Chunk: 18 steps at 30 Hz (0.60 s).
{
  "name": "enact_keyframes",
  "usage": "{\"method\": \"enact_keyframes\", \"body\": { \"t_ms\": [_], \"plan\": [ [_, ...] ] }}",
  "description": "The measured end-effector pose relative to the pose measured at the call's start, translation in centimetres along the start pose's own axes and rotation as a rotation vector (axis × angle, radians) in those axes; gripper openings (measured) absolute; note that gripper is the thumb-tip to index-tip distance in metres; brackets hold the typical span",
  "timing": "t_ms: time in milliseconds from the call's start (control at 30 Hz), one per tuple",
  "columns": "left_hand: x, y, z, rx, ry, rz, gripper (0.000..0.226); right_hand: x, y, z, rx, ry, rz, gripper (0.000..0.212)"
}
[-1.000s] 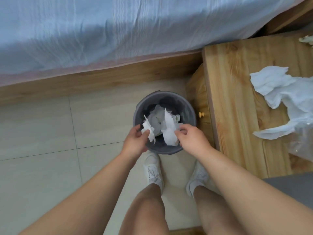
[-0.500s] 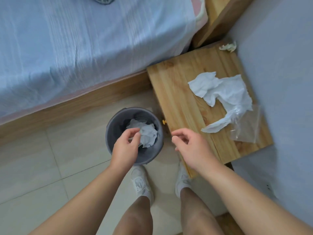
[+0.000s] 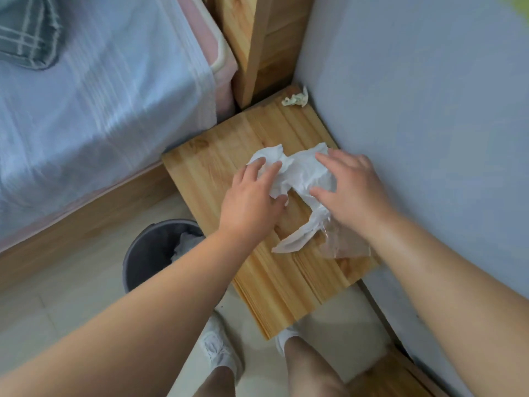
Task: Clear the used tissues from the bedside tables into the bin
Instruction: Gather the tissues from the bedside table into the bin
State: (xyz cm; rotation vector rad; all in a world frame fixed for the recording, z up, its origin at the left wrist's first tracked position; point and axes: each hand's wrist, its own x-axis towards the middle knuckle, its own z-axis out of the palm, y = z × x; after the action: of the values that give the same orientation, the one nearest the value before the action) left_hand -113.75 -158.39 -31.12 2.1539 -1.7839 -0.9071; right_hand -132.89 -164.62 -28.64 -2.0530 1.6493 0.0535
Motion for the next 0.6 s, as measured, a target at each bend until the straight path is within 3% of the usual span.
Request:
{"method": "enact_keyframes", "body": {
  "t_ms": [133, 233, 333, 467, 600],
  "plan": [
    [2.6, -0.4, 1.0, 0.141, -0.042, 0.003, 0.065, 2.5, 0.2, 1.8, -0.13, -0.164, -0.05, 0.087],
    [3.0, -1.4, 1.2, 0.134, 0.012, 0.042, 0.046, 3.6, 0.4, 2.7, -0.091, -0.111, -0.045, 0.06],
    [3.1, -2.2, 0.9, -0.027, 0.029, -0.048, 0.032, 4.1, 0.4, 2.0, -0.033, -0.029, -0.038, 0.027],
    [2.5, -3.2, -0.2, -0.365, 0.03, -0.307, 0.023, 3.6, -0.2, -0.1, 0.064, 0.077, -0.012, 0.026],
    [0.1, -4.2, -1.5, -0.636, 0.128, -0.436, 0.01, 2.3, -1.2, -2.2, 0.169, 0.179, 0.003, 0.027]
  ]
}}
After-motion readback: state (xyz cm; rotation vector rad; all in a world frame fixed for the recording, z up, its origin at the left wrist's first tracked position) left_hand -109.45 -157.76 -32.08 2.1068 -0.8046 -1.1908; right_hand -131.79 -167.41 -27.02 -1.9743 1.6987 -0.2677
